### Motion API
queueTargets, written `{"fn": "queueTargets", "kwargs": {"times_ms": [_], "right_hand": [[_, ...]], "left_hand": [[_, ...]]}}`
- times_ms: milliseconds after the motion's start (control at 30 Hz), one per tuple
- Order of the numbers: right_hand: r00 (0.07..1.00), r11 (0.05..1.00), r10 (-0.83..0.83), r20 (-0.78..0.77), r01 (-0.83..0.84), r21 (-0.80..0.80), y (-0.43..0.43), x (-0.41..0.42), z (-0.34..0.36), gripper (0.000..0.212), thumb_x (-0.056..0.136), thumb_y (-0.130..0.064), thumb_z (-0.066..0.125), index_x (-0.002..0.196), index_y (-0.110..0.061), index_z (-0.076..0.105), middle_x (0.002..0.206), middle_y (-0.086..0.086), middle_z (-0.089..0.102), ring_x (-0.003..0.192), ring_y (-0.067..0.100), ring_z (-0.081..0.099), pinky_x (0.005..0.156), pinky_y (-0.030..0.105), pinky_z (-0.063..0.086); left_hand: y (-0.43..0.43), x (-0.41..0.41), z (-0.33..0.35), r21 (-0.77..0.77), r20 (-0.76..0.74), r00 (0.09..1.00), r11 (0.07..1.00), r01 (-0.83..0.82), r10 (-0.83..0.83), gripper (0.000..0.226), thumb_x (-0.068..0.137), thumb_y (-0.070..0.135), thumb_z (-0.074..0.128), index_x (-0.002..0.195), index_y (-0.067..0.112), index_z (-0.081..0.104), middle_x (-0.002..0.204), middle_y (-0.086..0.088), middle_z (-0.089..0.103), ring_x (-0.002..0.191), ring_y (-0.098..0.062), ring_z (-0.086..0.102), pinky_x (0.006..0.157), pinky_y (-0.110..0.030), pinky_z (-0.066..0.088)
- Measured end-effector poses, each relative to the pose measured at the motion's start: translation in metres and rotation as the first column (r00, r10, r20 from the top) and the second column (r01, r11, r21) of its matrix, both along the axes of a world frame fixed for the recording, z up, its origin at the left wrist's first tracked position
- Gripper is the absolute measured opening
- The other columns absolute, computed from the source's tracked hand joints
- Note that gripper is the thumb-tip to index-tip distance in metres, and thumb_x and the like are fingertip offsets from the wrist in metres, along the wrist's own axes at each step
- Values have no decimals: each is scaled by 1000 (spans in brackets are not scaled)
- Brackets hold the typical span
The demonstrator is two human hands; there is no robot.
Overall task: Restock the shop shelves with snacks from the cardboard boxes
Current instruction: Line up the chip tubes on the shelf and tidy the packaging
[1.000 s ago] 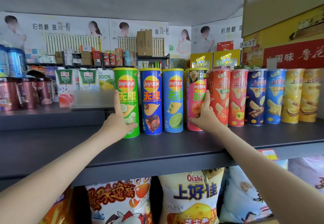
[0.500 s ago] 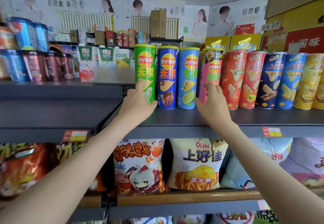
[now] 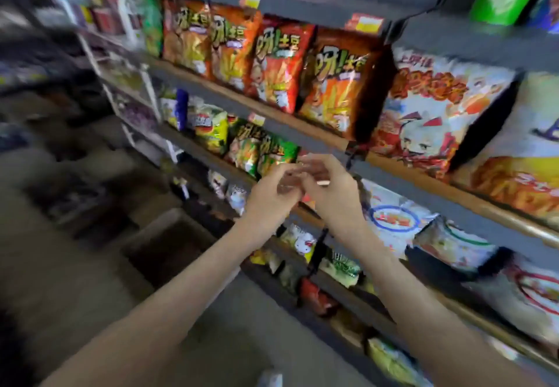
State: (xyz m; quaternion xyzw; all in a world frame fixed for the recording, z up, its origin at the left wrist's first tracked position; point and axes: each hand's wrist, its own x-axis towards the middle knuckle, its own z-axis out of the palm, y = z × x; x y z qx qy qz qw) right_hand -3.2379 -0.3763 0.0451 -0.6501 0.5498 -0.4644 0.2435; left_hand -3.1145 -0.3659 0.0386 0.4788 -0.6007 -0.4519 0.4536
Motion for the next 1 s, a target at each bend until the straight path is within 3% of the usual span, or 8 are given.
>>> {"fn": "queueTargets", "kwargs": {"times_ms": [100,167,300,367,533,667,767,1000], "right_hand": [[985,951,174,18,-173,254,-2,67,-61,19,88,2,59,106,-2,66,88,3,64,82,12,59,79,23,47],[966,896,253,44,-251,366,-1,109,-97,18,87,4,59,103,-2,66,86,2,63,85,16,59,86,37,51],[950,794,295,102,-303,527,-13,190,-141,22,90,-4,59,111,-7,65,96,2,63,96,20,61,92,43,50],[946,736,294,137,-316,599,-29,233,-150,21,93,-9,58,113,-14,63,104,4,63,98,20,61,92,41,51],[918,642,301,258,-395,657,-91,367,-161,15,96,-12,55,107,-22,56,107,1,59,92,14,58,85,34,52],[924,615,273,267,-381,690,-130,484,-161,25,97,-10,54,121,-16,53,106,-1,55,96,16,56,86,33,52],[919,610,296,260,-391,689,-155,546,-158,26,96,-12,56,122,-15,55,108,1,55,99,17,55,79,29,50],[896,594,391,209,-419,686,-245,677,-176,24,95,-16,59,118,-19,56,102,-4,57,98,15,57,86,33,53]], "left_hand": [[24,64,-54,275,-173,967,952,-136,188,19,91,-10,51,97,8,55,70,4,65,60,-2,62,60,-14,50],[36,107,-81,416,-172,935,883,-218,312,22,88,-20,46,95,0,52,64,-4,62,49,-3,60,50,-13,47],[39,209,-136,673,-55,859,654,-345,509,8,95,2,52,94,9,56,88,-13,60,79,-22,62,75,-31,51],[41,270,-149,751,41,793,504,-426,608,9,98,11,52,106,10,52,96,-11,61,88,-25,59,73,-32,50],[27,438,-172,662,220,679,404,-631,700,25,96,7,54,119,-1,55,78,-8,55,67,-20,52,58,-28,44],[3,536,-167,659,228,652,378,-650,723,19,97,8,51,116,7,52,84,-11,56,71,-21,54,59,-29,45],[-22,595,-161,658,218,636,370,-656,740,19,97,11,52,116,9,51,90,-11,57,84,-25,57,65,-31,48],[-111,726,-176,651,191,614,370,-663,766,30,94,8,53,124,6,51,108,-18,58,93,-29,57,75,-36,49]]}}
